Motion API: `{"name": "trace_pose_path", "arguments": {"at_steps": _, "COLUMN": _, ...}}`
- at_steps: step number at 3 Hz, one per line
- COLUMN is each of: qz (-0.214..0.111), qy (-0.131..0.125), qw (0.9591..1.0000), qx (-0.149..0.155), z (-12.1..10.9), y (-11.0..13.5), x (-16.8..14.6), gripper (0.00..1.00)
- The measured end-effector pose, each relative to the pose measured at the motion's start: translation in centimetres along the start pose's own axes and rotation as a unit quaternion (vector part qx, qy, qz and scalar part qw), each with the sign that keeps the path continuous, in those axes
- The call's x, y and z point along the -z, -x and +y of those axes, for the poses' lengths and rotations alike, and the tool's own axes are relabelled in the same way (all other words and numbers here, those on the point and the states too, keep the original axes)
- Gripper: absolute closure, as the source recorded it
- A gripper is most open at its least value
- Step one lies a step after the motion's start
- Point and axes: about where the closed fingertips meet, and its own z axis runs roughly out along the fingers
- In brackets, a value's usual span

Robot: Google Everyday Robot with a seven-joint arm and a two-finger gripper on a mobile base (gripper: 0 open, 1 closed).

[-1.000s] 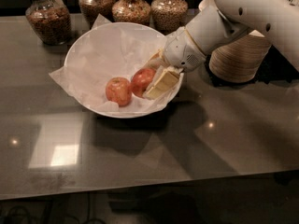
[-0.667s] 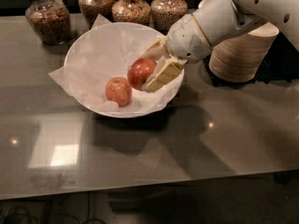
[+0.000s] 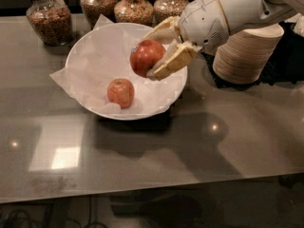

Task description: Pick apple from white bowl

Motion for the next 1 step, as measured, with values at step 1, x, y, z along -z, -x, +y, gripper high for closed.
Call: {"name": "trace_pose_path", "arguments": {"at_steps": 1, "qz": -0.001, "qy": -0.001, "qw": 1.0, "qx": 0.001, "z": -0.03, "y": 0.11, "x": 0.06, "gripper": 1.0}}
